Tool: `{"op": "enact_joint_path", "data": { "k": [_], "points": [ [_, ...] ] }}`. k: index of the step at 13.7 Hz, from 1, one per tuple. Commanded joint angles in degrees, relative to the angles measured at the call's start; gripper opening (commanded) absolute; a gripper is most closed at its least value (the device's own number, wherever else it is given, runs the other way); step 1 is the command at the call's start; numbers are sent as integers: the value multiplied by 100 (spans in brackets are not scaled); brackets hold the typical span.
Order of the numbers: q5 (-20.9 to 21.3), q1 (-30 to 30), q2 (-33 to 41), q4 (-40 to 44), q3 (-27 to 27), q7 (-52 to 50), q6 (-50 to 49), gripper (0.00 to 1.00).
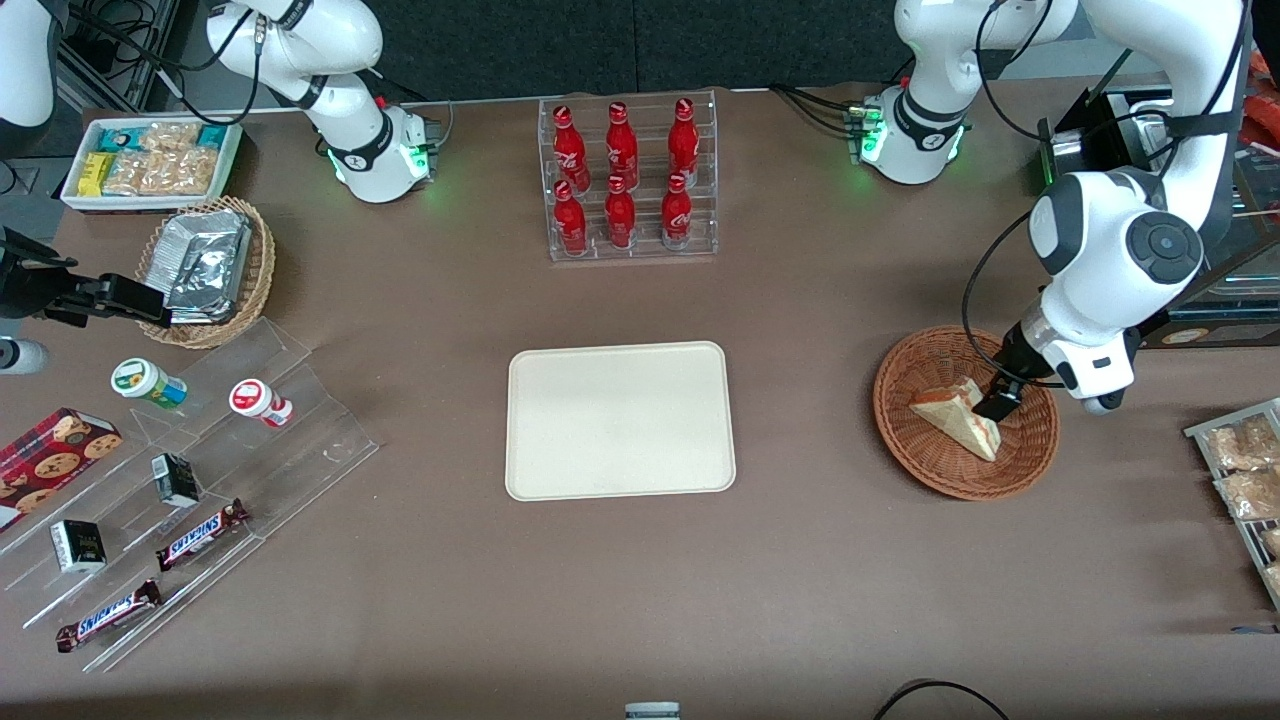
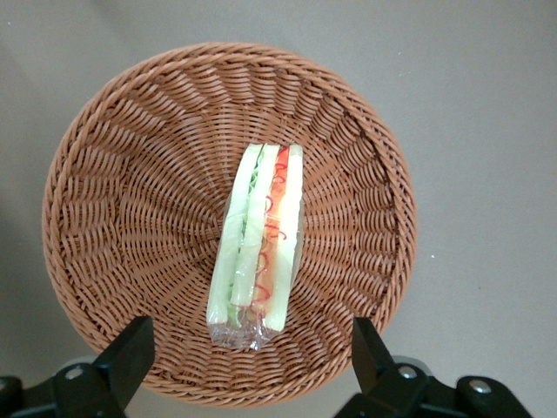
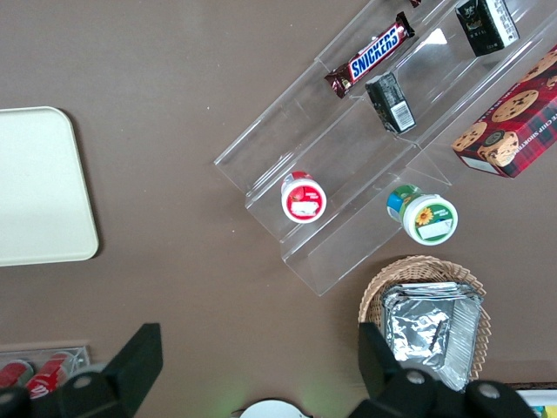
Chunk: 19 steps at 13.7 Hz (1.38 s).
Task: Place sandwich from basket to tray
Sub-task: 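Lower the open left gripper around the sandwich and close it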
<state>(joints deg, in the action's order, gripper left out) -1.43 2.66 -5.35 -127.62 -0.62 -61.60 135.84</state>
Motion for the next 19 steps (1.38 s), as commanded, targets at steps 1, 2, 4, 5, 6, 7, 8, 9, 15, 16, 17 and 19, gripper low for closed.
{"op": "enact_joint_path", "data": {
  "k": [1, 2, 4, 5, 6, 7, 8, 9, 15, 16, 17, 19],
  "points": [
    [-33, 51, -98, -62, -26, -98, 249, 100],
    [-33, 51, -159, -53, -17, -98, 294, 100],
    [-24, 60, -256, -62, -17, -98, 373, 100],
    [-15, 94, -317, -70, -17, -98, 373, 100],
    [-15, 95, -361, -88, -17, -98, 373, 100],
    [-15, 103, -405, -88, -17, -98, 373, 100],
    [-6, 104, -406, -105, -17, -98, 373, 100],
    [-15, 104, -406, -123, -17, -98, 382, 100],
    [29, 104, -581, -194, -17, -98, 601, 100],
    [46, 104, -616, -194, -17, -98, 619, 100],
    [55, 112, -643, -194, -17, -89, 619, 100],
    [73, 112, -713, -194, -17, -97, 628, 100]
  ]
}}
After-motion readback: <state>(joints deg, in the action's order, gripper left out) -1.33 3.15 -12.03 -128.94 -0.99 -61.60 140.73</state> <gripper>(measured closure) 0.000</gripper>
